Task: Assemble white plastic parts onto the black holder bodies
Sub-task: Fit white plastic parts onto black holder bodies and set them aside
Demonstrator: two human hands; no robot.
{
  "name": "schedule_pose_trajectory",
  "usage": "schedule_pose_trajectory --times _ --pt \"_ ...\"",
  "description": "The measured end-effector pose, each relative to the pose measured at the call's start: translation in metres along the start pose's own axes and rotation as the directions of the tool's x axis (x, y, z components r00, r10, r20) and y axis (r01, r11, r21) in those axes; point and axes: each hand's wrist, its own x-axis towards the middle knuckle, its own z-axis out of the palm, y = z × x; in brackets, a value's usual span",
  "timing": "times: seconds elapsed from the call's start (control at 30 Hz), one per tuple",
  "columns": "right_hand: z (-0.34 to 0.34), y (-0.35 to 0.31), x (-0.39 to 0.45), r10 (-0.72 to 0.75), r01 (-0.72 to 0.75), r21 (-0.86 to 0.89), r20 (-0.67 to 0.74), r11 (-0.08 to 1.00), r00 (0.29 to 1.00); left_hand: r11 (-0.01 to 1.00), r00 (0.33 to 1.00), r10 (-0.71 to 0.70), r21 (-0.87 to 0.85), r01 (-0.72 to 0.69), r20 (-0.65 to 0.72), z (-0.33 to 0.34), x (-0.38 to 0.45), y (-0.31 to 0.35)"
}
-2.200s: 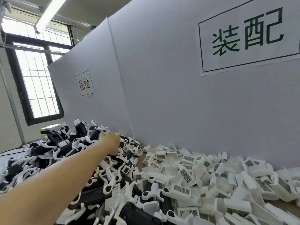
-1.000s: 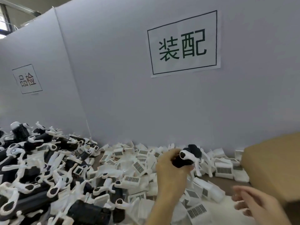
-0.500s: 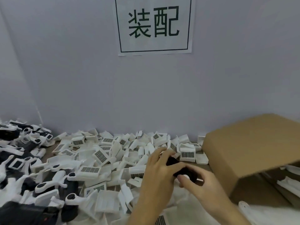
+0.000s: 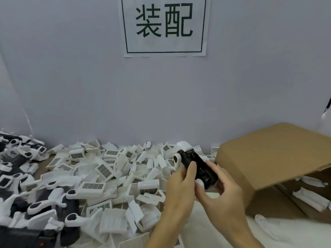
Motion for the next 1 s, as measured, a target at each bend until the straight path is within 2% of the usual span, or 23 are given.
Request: schedule_pose_trajectory --times 0.17,0.27,0.43,0.53,0.67,0.83,0.93,1.0 --pt "0.002 -0.002 0.005 -0.029 0.032 -0.091 0.04 0.995 0.999 0.944 0.973 -0.23 -0.236 0.232 0.035 0.007 0.011 0.018" --pt "-0.001 0.011 0.007 0.018 0.001 -0.186 0.104 0.982 0.994 0.935 0.964 -0.267 -0.238 0.262 0.014 0.015 0.015 0.019" --pt "-0.006 0.018 0.006 0.116 -0.073 -0.231 0.179 0.97 0.977 0.968 0.983 -0.185 -0.179 0.178 -0.019 0.017 0.014 -0.002" --pt "-0.007 0.017 0.005 0.131 -0.078 -0.278 0.179 0.957 0.975 0.974 0.993 -0.119 -0.19 0.12 0.013 0.012 0.015 -0.012" --pt "-0.01 0.011 0.006 0.111 -0.034 -0.377 0.184 0.926 0.977 0.979 0.998 -0.015 -0.201 0.026 0.056 0.006 0.016 -0.026" --pt "-0.011 0.008 0.008 0.067 0.015 -0.464 0.158 0.885 0.985 0.978 0.997 0.044 -0.208 -0.032 0.055 0.005 0.017 -0.031" --pt "-0.011 0.009 0.007 0.057 0.014 -0.419 0.156 0.908 0.986 0.98 0.994 0.096 -0.181 -0.085 0.054 0.006 0.016 -0.03" --pt "-0.011 0.012 0.005 0.094 -0.014 -0.351 0.211 0.936 0.973 0.983 0.993 0.112 -0.15 -0.107 0.024 0.005 0.015 -0.031"
